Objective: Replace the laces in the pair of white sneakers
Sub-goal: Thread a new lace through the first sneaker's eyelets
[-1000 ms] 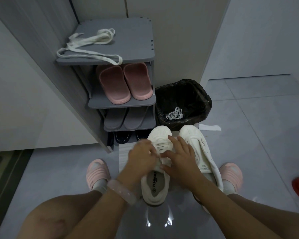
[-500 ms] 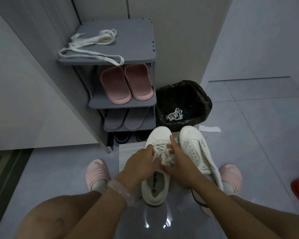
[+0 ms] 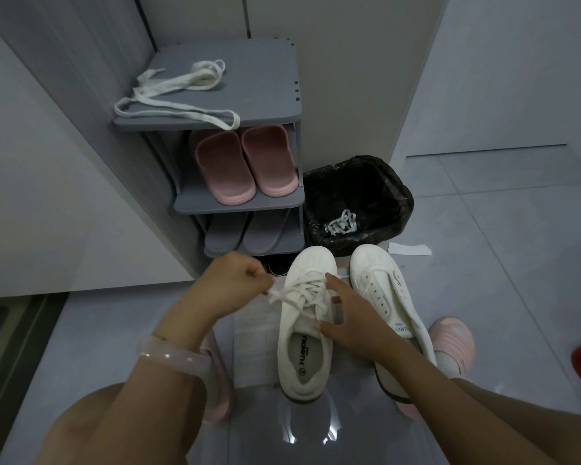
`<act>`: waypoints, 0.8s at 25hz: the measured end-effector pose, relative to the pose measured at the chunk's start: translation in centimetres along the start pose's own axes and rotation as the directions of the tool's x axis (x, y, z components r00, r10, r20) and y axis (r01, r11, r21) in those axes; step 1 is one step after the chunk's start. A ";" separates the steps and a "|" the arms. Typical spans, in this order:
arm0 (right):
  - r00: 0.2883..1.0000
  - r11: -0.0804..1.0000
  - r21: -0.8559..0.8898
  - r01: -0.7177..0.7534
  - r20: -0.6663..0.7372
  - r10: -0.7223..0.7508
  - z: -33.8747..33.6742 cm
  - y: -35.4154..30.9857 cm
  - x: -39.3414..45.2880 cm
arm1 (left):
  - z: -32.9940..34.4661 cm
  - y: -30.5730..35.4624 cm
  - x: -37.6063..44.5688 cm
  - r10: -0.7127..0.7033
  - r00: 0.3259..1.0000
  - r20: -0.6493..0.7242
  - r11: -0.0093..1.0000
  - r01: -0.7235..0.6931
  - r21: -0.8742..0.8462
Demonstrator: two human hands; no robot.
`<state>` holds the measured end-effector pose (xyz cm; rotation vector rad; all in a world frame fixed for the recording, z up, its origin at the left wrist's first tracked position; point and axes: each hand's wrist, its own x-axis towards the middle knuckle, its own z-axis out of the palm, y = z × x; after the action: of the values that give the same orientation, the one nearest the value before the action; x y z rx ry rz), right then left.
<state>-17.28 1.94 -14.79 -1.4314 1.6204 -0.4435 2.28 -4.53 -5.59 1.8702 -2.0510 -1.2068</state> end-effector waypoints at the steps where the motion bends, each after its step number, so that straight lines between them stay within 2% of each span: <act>1: 1.000 1.000 0.017 -0.005 -0.014 0.006 0.0 0.0 0.0 | 0.9 -0.3 0.3 0.015 1.000 0.002 0.986 -0.015 0.167; 3: 0.994 0.998 0.056 -0.026 -0.101 0.031 0.0 0.0 0.1 | 3.3 -0.7 0.8 0.032 0.999 0.023 0.947 -0.037 0.318; 6: 0.972 1.000 -0.017 -0.015 -0.234 0.011 0.4 -0.3 0.2 | 6.7 -1.1 1.4 0.128 0.988 0.082 0.921 -0.149 0.360; 8: 0.975 0.998 -0.051 -0.034 -0.222 0.022 0.6 -0.3 0.4 | 8.0 -1.2 1.4 0.189 0.977 0.100 0.897 -0.213 0.387; 9: 0.978 0.999 -0.009 -0.051 -0.201 0.048 0.6 -0.4 0.5 | 8.3 -1.1 1.4 0.210 0.973 0.095 0.891 -0.231 0.390; 11: 0.978 0.971 0.202 -0.127 -0.136 0.156 0.5 -0.7 0.6 | 8.5 -0.8 1.3 0.244 0.967 0.080 0.885 -0.255 0.389; 12: 0.969 0.900 0.393 -0.187 -0.076 0.234 0.3 -0.9 0.6 | 8.6 -0.7 1.3 0.252 0.965 0.076 0.877 -0.261 0.404; 14: 0.925 0.622 0.707 -0.336 0.122 0.361 0.0 -1.4 0.4 | 8.8 -0.6 1.3 0.230 0.970 0.075 0.849 -0.238 0.471; 15: 0.899 0.490 0.778 -0.392 0.212 0.383 0.0 -1.5 0.3 | 9.0 -0.5 1.4 0.214 0.974 0.075 0.830 -0.222 0.511; 16: 0.879 0.431 0.790 -0.437 0.273 0.391 0.0 -1.3 0.4 | 9.1 -0.6 1.4 0.200 0.977 0.075 0.817 -0.209 0.538; 20: 0.872 0.456 0.759 -0.465 0.305 0.382 0.2 -1.0 0.6 | 9.5 -0.7 1.3 0.191 0.978 0.087 0.836 -0.208 0.508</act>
<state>-16.48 1.17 -14.42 -0.2915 1.3241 -0.6962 -2.91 -1.19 -12.96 1.7526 -2.7135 -0.6781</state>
